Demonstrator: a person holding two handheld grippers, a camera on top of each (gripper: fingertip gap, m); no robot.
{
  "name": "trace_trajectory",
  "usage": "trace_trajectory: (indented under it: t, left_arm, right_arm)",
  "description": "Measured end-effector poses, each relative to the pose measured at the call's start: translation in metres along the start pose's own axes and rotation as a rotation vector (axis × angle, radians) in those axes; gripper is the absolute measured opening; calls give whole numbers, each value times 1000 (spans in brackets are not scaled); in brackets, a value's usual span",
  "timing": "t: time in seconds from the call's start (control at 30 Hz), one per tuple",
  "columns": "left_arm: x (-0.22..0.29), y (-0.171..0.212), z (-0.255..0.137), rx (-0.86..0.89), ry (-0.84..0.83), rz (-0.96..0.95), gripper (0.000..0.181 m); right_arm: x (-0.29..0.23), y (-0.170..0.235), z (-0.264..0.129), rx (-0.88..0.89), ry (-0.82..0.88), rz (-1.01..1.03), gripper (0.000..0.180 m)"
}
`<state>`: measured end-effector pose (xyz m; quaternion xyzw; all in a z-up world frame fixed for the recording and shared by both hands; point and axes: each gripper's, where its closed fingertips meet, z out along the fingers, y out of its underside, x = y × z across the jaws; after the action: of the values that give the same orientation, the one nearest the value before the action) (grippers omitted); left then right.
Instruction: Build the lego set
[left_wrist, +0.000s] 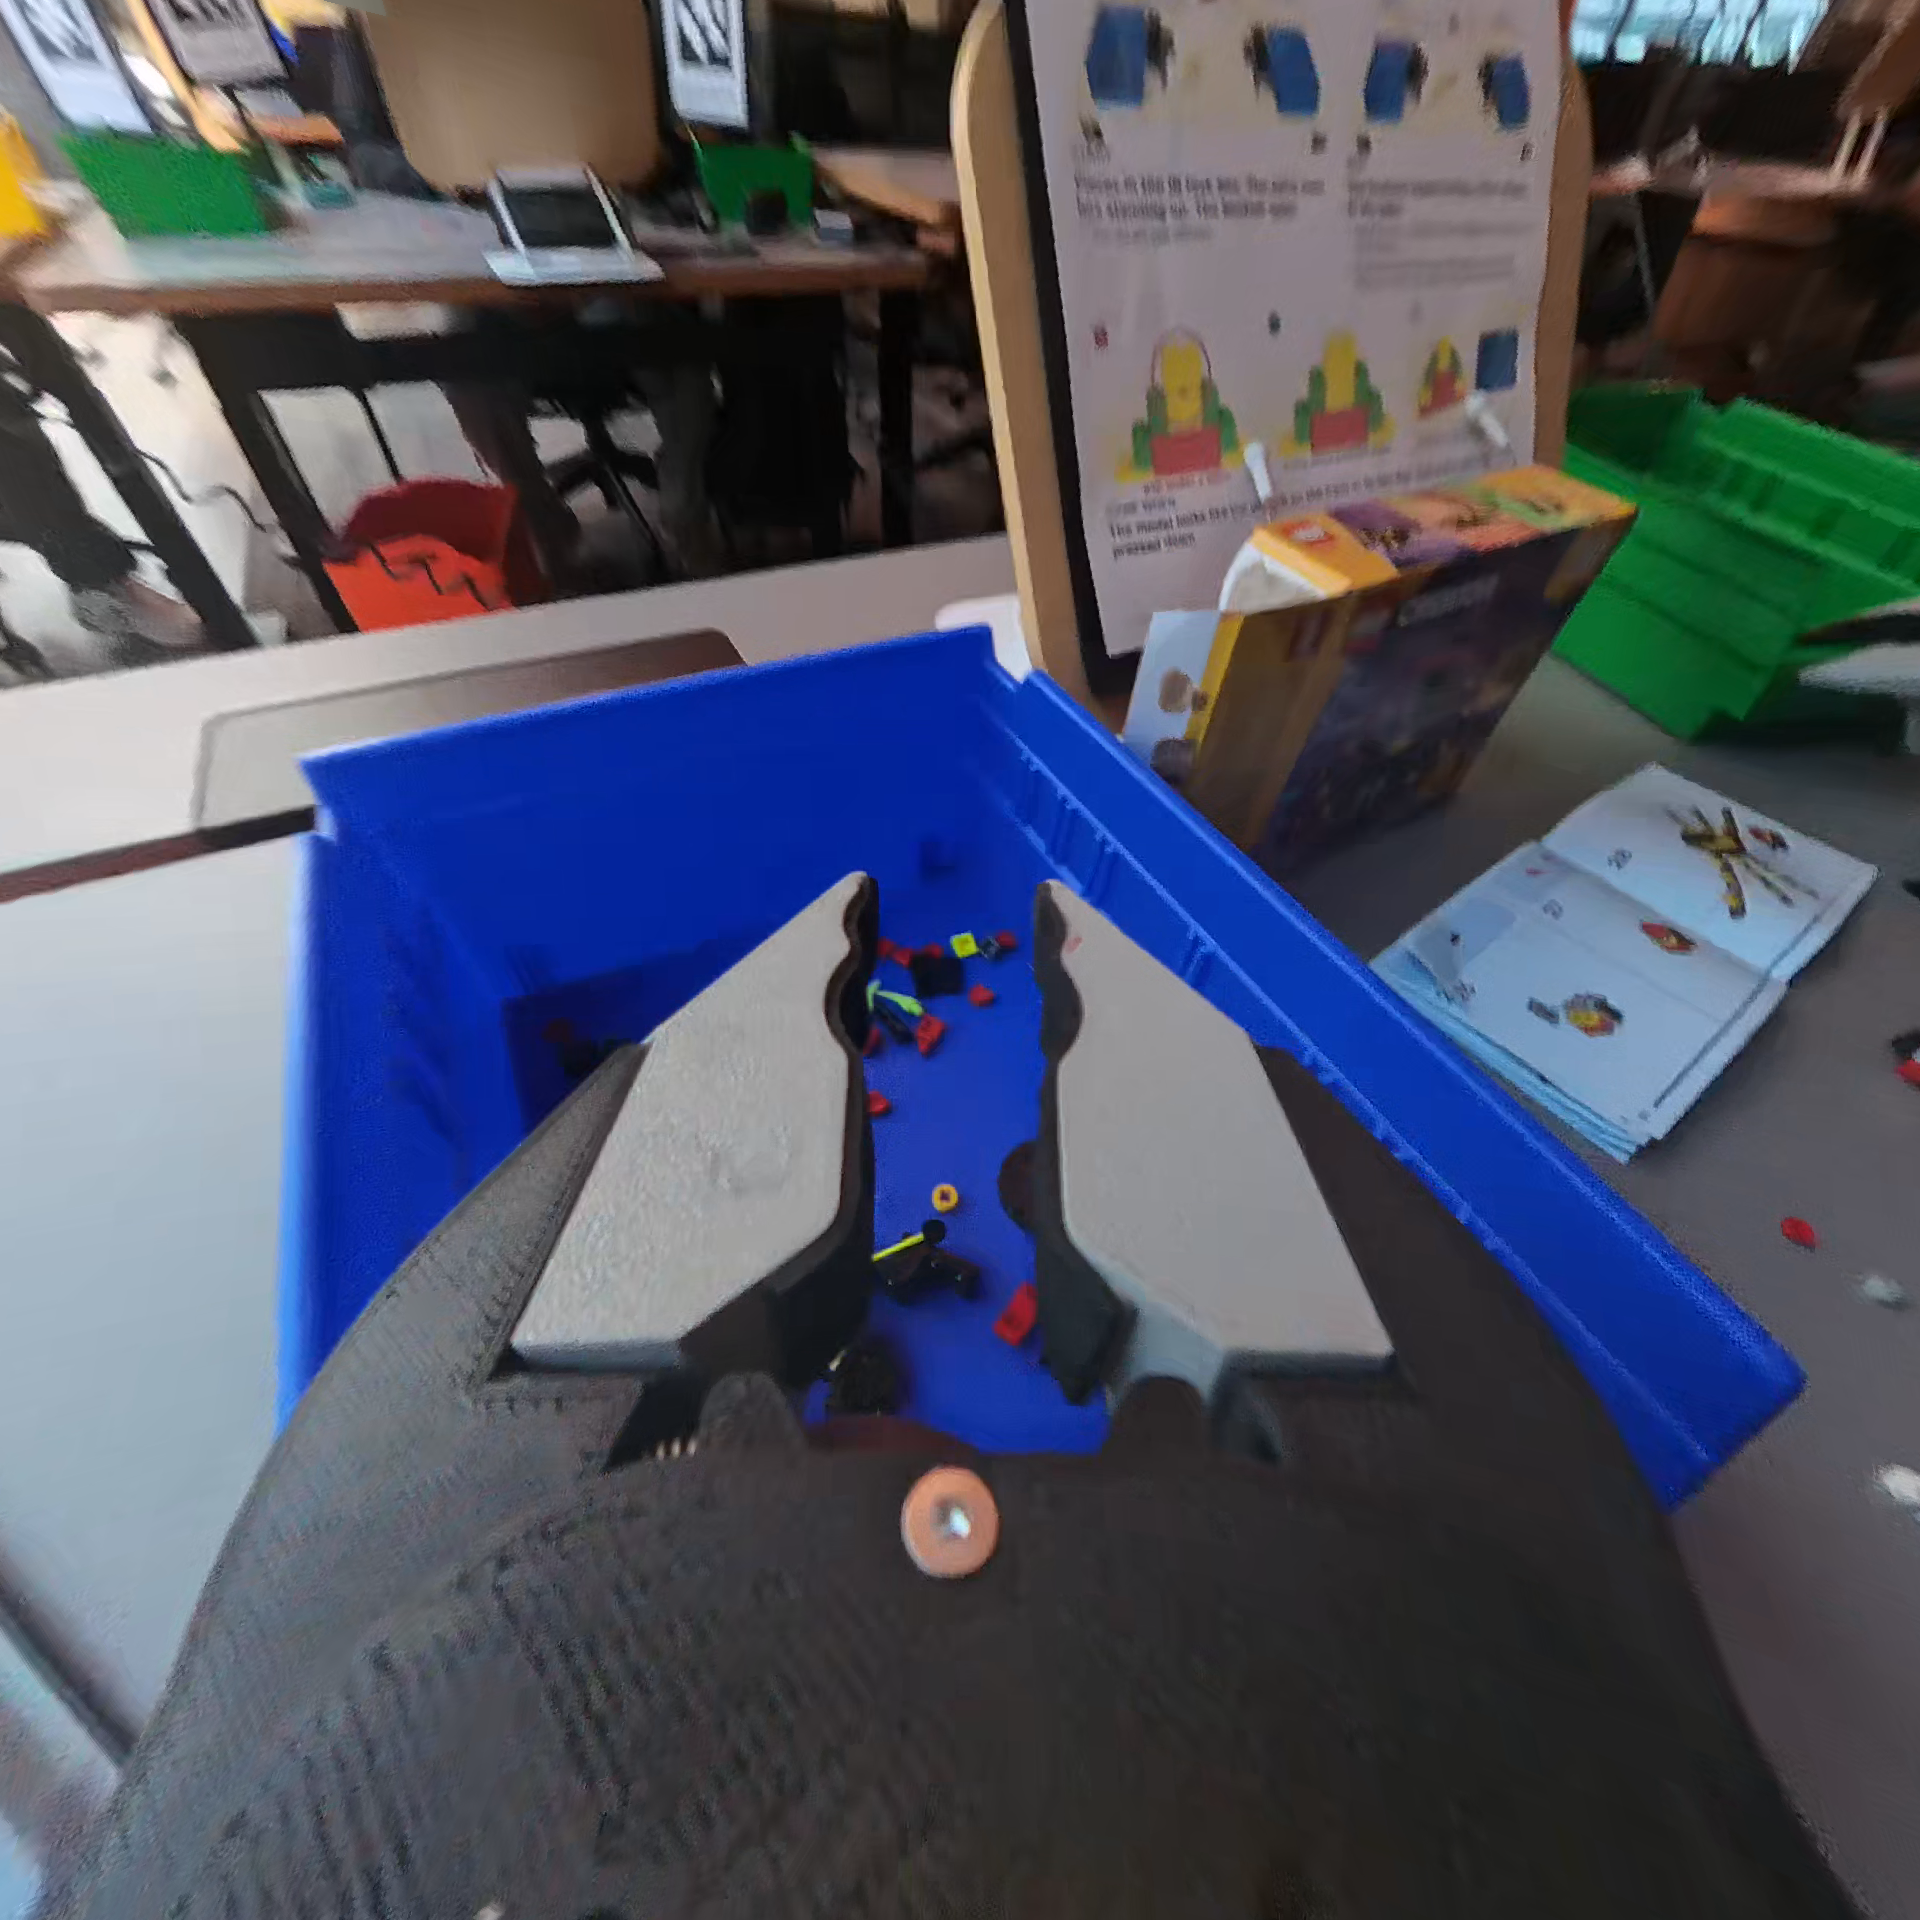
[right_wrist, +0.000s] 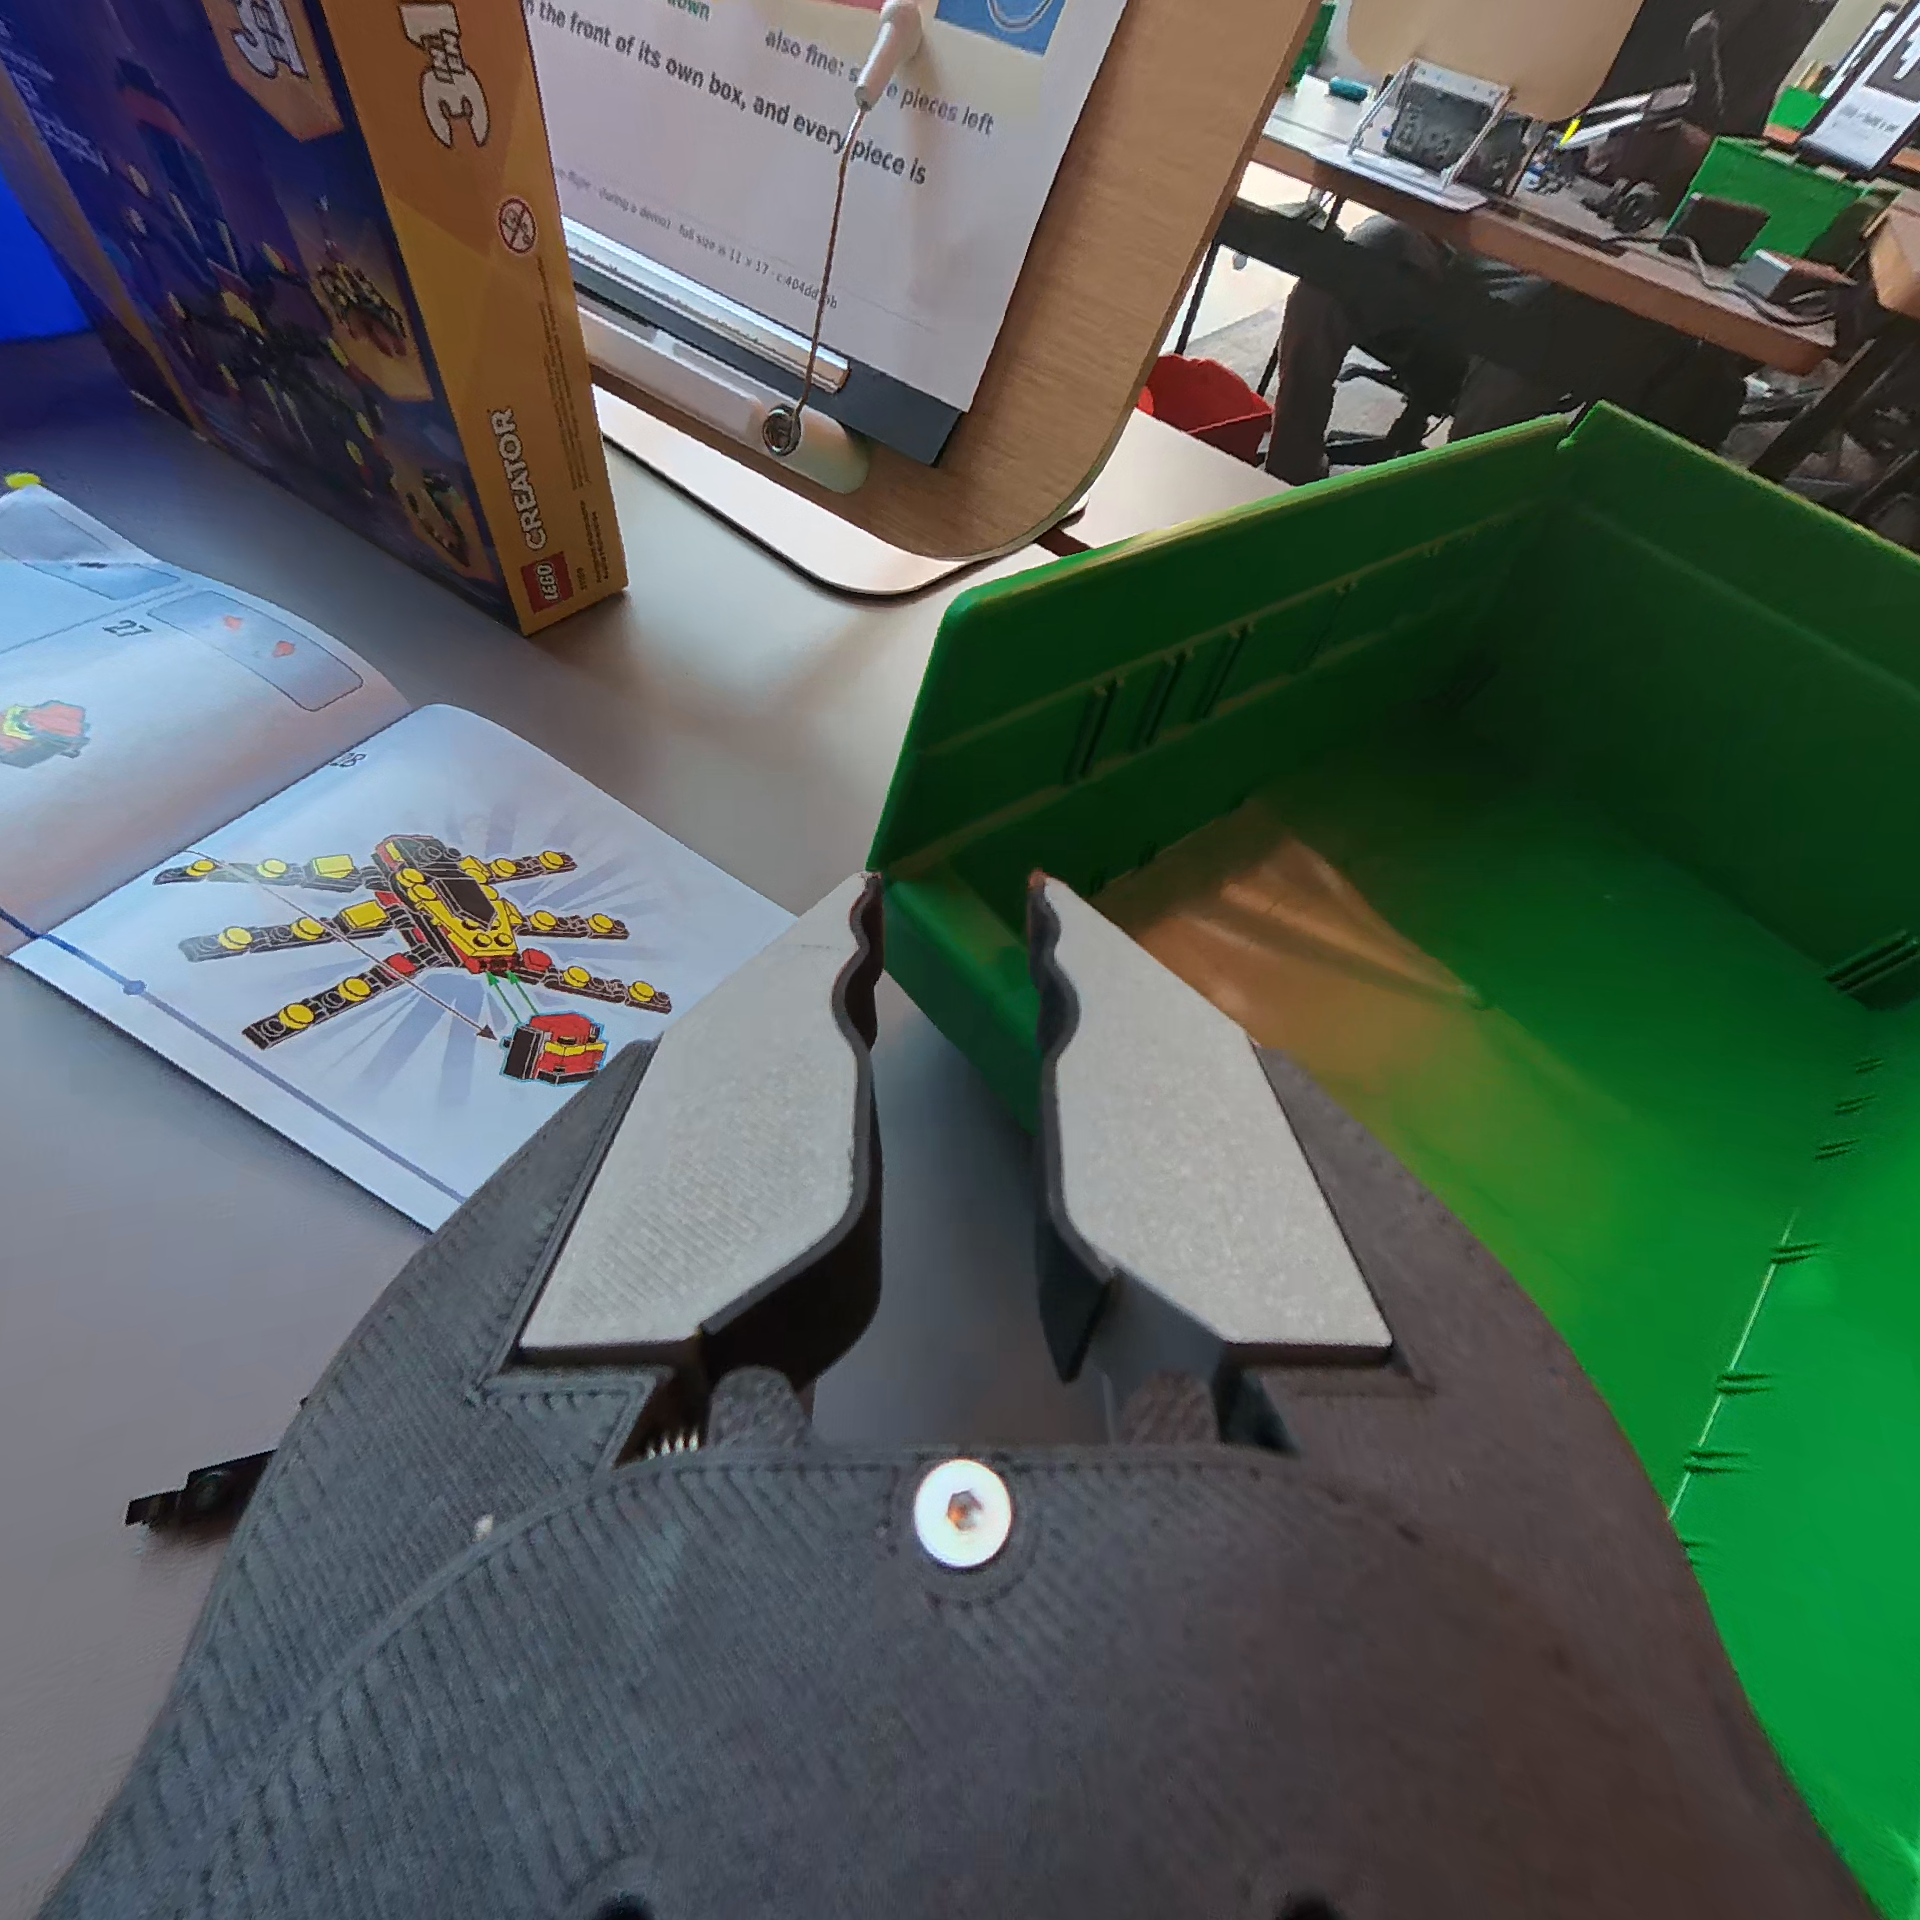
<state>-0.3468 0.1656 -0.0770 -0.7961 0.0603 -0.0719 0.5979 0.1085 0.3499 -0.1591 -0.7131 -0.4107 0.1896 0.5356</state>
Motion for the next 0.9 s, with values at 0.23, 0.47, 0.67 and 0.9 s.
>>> trace_trajectory:
  t: [0.23,0.47,0.67,0.9]
  left_arm:
    - [16,62,73,-584,198,152,24]
    - [9,92,115,-747,231,-30,17]
    - [-6,84,119,-748,179,-2,6]
    - [-2,99,116,-827,199,17,11]
  right_arm:
    - [1,-5,-5,34,39,-29,23]
    - [2,-5,-6,41,41,-14,23]
    - [1,-2,-3,18,16,0,23]
    - [-1,-2,-3,21,-5,8,22]
